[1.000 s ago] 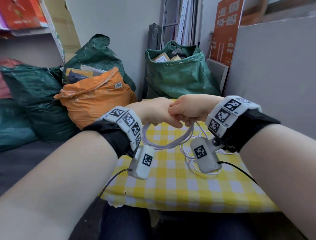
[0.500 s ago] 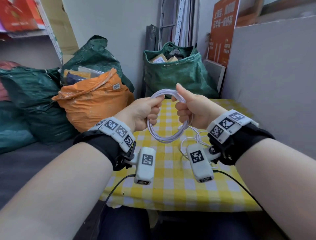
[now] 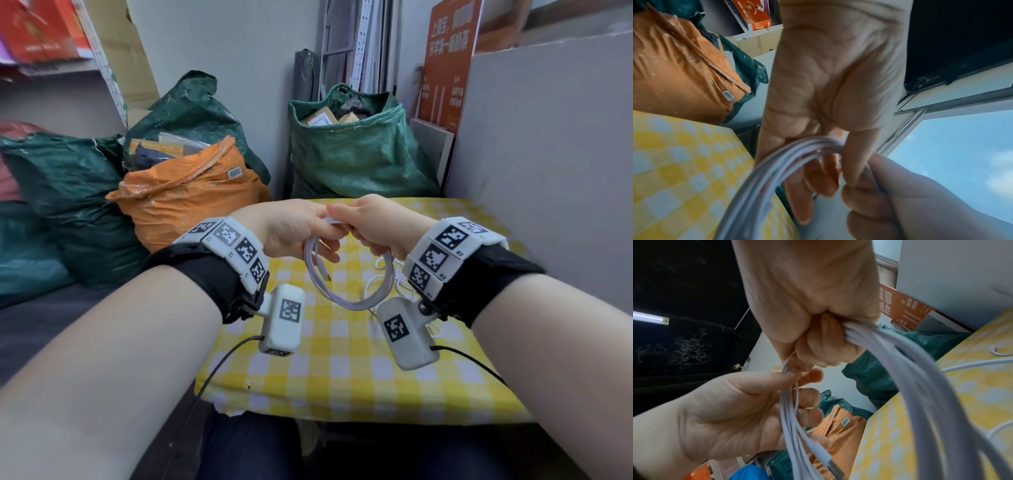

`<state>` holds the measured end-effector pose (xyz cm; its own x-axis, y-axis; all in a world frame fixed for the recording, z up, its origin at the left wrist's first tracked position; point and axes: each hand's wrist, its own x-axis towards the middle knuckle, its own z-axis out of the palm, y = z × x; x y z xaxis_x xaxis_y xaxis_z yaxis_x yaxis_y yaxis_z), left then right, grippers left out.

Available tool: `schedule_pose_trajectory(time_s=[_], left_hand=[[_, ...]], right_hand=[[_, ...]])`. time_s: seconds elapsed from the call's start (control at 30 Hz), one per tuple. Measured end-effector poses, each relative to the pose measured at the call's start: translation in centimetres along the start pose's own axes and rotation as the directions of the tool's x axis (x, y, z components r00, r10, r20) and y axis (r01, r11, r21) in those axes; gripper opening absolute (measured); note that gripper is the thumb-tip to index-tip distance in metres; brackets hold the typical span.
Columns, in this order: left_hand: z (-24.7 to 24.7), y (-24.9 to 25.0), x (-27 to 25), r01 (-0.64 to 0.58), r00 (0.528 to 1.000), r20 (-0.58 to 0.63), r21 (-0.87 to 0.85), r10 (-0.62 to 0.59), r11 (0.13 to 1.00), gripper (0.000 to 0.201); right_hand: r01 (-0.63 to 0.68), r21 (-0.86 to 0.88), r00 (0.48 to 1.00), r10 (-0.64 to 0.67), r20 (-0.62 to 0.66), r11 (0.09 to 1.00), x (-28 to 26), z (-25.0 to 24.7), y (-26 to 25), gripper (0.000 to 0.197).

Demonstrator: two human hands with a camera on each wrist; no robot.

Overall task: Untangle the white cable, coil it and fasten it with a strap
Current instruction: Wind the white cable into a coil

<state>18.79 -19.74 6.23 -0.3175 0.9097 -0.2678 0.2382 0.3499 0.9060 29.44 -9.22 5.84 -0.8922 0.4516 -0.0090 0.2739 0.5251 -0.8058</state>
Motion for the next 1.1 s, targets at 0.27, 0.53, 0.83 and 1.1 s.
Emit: schedule_pose_trajectory(time_s=[0.27,0.53,0.83,1.1], left_hand=[[0.6,0.0,0.4,0.002,0.996,-0.089,-0.211,-0.022,0.978,0.026],[-0.7,-0.8,0.8,-0.131,0.964,-0.257,-0.673,-0.065,0.728,0.025],[-1.2,-1.5,1.2,-0.317,0.912,-0.41,-0.753,-0.033,0.577,0.025],[-1.4,-1.8,1.4,-0.407,0.863,-0.503,-0.744,-0.042,0.529,0.026]], right_hand=[[0.072,-0.032,0.995,-0.074,-0.073,0.997,0.2,-0.4,0.2,0.04],[-0.043,0.354,0.999,0.046,0.002,0.934,0.6,-1.4,2.1,0.022],[-0.299,0.271,0.954,0.279,0.11,0.915,1.0,-1.6,2.5,0.027],[-0.25,0.247,0.954,0.195,0.226,0.936,0.8,-1.2,2.6,0.022]])
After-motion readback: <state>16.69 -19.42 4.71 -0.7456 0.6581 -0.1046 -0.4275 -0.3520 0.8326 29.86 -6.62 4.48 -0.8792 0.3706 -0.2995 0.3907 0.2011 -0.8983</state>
